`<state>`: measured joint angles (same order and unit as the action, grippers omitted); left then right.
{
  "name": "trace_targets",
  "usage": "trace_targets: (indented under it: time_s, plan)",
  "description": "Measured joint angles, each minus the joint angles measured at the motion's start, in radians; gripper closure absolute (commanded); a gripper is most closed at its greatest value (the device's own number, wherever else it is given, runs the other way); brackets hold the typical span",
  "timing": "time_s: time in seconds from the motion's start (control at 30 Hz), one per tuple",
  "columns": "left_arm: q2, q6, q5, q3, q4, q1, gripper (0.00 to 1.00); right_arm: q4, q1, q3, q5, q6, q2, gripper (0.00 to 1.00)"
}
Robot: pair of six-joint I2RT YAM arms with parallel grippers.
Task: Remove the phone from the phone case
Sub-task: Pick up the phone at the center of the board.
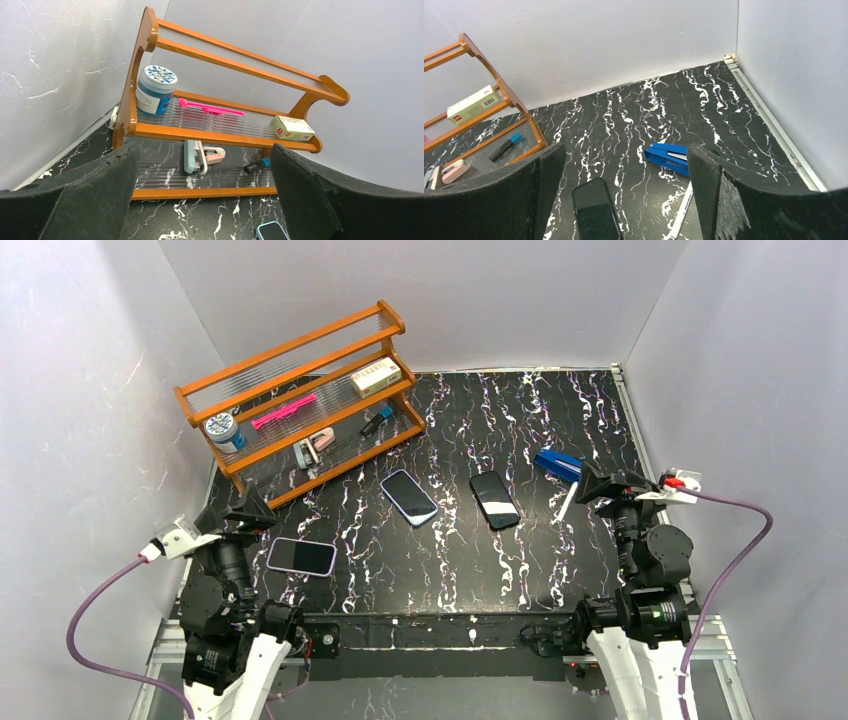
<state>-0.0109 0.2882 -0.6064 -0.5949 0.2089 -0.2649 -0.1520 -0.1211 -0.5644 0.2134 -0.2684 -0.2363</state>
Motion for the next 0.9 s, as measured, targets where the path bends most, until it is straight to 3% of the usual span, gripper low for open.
trace_targets:
  time_s: [0.4, 0.7, 0.9]
  plan:
    - [-0.024, 0.010, 0.107, 0.000, -0.003, 0.001, 0.02, 0.010, 0.000, -0.008, -0.148, -0.051, -0.183, 0.01]
    - [-0.124, 0.019, 0.238, 0.001, 0.007, 0.001, 0.02, -0.108, 0.000, -0.117, -0.296, -0.125, -0.494, 0.01]
    - [-0.114, 0.035, 0.289, 0.034, -0.003, 0.001, 0.02, -0.226, -0.004, -0.193, -0.279, -0.232, -0.778, 0.01]
